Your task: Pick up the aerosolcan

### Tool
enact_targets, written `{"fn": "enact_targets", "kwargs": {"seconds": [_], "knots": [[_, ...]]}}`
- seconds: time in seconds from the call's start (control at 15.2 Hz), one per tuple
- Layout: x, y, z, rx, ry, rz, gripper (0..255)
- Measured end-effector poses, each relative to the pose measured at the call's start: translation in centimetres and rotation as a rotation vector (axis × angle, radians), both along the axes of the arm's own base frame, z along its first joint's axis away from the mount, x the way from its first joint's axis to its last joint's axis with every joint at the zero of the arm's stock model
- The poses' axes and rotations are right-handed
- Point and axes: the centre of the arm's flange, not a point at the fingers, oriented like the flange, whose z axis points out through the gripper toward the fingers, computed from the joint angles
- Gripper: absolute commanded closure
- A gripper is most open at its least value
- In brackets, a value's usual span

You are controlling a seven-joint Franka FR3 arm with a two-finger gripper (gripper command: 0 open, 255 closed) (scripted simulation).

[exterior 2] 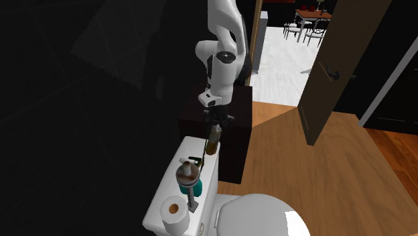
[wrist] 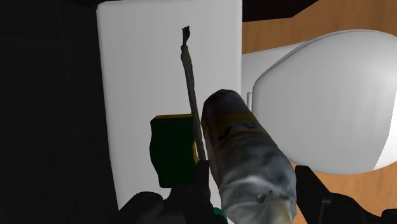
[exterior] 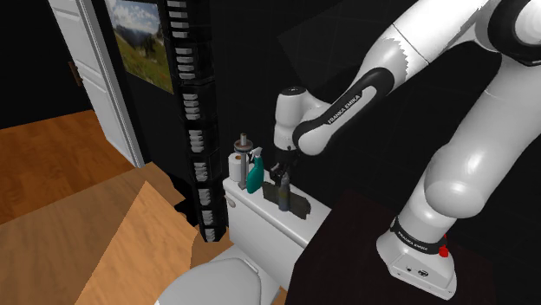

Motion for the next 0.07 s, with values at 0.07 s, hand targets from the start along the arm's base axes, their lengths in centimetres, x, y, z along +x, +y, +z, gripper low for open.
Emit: {"fn": "enact_targets", "kwargs": {"seconds": [0.07], "knots": [[0.0,-0.02,0.34,0.0,0.0,0.0,255]]}}
